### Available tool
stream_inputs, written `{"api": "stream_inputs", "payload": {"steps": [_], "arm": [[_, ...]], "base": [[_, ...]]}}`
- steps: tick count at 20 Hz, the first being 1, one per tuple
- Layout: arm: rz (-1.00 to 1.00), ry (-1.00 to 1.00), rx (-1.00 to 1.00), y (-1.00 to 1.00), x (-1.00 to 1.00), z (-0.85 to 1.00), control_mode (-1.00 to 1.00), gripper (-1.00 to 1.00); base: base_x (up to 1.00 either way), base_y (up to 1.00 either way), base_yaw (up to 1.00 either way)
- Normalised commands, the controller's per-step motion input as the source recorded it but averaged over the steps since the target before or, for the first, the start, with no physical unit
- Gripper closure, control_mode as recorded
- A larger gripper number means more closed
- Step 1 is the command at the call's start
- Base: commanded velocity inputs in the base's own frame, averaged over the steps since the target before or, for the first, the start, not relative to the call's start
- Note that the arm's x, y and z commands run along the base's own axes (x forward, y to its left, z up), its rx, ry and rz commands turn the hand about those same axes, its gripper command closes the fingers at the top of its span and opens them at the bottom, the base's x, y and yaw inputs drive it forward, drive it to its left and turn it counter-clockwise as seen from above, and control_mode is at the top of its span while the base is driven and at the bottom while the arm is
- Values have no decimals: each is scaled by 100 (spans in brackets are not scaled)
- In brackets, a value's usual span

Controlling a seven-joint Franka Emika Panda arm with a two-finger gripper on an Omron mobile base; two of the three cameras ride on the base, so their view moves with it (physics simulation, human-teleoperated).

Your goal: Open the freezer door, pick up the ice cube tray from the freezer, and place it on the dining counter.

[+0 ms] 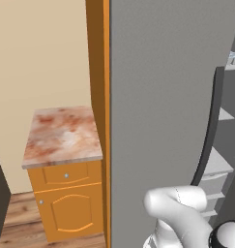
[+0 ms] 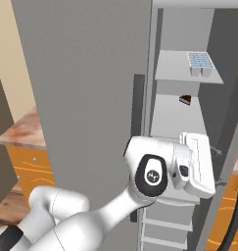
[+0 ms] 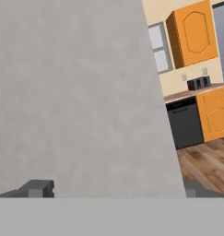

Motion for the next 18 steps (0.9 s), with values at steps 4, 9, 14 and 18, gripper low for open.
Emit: {"api": "stream_inputs", "payload": {"steps": [4, 9, 14, 18], "arm": [[0, 0, 0, 0, 0, 0, -100, -100], [0, 0, 0, -11, 21, 0, -100, -100], [0, 0, 0, -32, 33, 0, -100, -100], [0, 0, 0, -43, 29, 0, -100, -100]], "base": [[0, 0, 0], [0, 0, 0], [0, 0, 0], [0, 0, 0]]}}
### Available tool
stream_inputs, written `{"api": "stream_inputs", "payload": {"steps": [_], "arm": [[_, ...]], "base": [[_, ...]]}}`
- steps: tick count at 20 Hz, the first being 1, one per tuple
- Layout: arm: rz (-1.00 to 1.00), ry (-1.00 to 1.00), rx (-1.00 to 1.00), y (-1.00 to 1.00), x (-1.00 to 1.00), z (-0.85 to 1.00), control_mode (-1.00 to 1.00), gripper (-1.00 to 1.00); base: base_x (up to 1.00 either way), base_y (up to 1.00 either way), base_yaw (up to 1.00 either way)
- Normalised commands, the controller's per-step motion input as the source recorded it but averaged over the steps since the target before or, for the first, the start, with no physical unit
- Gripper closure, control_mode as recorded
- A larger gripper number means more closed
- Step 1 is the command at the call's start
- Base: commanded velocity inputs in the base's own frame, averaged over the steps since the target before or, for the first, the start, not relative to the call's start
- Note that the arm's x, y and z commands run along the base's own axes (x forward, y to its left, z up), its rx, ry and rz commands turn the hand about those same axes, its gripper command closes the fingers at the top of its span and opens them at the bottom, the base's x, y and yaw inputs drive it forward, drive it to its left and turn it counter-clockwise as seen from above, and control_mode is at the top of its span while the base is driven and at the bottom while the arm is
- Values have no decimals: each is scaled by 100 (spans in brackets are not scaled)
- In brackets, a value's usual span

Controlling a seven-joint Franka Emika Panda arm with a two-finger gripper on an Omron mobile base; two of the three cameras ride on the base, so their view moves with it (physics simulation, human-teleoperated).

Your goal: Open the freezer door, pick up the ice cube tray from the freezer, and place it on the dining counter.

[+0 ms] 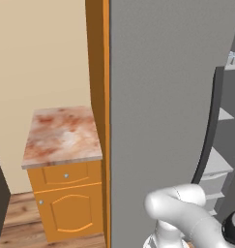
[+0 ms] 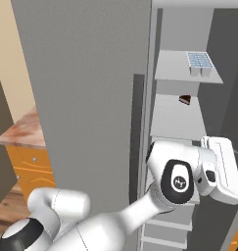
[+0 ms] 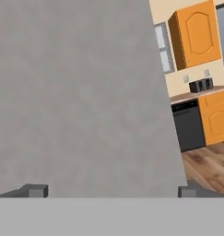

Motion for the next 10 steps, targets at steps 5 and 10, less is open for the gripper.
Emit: {"api": "stream_inputs", "payload": {"steps": [5, 10], "arm": [[1, 0, 0, -39, 25, 0, -100, -100], [0, 0, 0, -13, 3, 1, -100, -100]], "base": [[0, 0, 0], [0, 0, 0]]}}
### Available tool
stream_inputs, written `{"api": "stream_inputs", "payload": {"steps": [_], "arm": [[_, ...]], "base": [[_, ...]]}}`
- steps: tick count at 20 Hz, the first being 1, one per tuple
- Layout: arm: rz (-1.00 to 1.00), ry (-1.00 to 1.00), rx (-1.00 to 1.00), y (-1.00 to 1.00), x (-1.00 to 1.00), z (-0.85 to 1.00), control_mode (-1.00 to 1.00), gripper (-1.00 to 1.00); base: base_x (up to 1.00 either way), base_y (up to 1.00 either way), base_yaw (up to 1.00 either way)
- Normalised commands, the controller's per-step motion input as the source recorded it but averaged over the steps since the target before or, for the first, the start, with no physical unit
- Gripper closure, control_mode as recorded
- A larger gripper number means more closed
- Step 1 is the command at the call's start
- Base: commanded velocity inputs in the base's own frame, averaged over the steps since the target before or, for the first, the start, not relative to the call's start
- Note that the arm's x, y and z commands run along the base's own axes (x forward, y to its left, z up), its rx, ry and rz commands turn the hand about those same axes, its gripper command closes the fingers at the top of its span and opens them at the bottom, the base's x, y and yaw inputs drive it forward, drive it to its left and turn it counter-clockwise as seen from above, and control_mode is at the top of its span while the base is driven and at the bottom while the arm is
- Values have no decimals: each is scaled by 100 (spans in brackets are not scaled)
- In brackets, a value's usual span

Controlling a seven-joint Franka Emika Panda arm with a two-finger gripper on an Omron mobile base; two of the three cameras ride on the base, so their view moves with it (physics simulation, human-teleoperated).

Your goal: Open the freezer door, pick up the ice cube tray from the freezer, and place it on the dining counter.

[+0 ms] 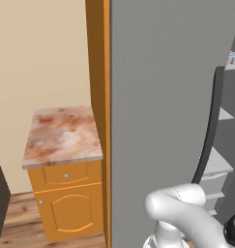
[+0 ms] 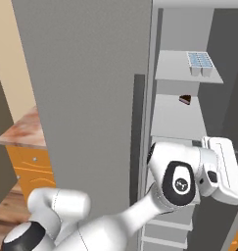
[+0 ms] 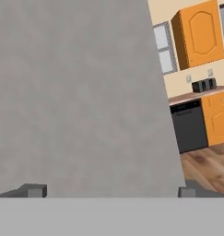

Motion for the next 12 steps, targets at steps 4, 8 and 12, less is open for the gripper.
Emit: {"api": "stream_inputs", "payload": {"steps": [4, 8, 12], "arm": [[0, 1, -1, 48, -63, 17, -100, -100], [0, 2, -4, 81, -81, 21, -100, -100], [0, 3, -6, 97, -73, 24, -100, -100]], "base": [[0, 0, 0], [0, 0, 0], [0, 0, 0]]}}
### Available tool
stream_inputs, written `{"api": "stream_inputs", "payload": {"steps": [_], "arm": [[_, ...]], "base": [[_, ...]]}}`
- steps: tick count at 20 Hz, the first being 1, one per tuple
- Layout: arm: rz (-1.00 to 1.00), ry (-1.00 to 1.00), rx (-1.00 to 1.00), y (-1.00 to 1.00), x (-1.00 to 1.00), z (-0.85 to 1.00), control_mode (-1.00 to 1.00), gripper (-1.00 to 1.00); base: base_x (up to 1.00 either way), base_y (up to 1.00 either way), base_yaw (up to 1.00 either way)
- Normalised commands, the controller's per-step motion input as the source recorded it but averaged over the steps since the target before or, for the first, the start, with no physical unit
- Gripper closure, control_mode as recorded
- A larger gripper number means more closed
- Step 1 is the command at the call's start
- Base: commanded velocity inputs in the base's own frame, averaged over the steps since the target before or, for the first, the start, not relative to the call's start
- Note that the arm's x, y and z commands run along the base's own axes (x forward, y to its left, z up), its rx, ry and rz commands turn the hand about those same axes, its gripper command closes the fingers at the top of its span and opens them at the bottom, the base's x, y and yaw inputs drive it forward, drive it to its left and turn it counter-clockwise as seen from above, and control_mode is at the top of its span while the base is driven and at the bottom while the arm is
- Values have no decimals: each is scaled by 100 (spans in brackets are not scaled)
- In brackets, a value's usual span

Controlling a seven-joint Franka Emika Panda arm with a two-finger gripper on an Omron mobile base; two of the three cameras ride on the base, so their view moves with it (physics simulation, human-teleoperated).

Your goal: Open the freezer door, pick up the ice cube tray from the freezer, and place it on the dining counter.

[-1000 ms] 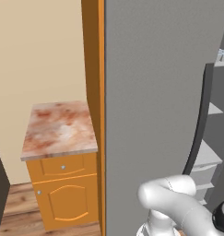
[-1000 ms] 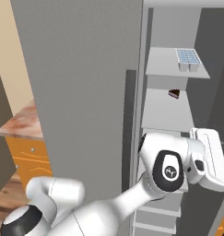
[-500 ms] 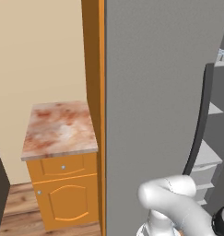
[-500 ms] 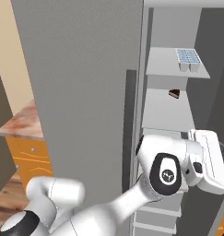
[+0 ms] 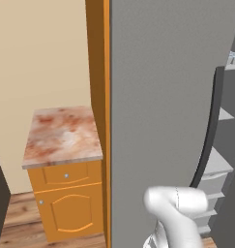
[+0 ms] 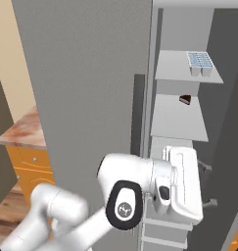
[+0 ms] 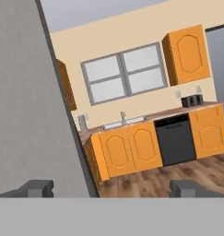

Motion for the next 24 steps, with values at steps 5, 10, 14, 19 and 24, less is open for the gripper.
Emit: {"api": "stream_inputs", "payload": {"steps": [5, 10, 14, 19, 24], "arm": [[7, 10, -9, 100, -32, 21, -100, -100], [23, 16, -1, 100, 0, 24, -100, -100], [35, 23, 6, 100, 0, 17, -100, -100], [36, 15, 11, 100, 0, 15, -100, -100], [37, 15, 18, 100, -1, 16, -100, -100]], "base": [[0, 0, 0], [0, 0, 0], [0, 0, 0], [0, 0, 0], [0, 0, 0]]}}
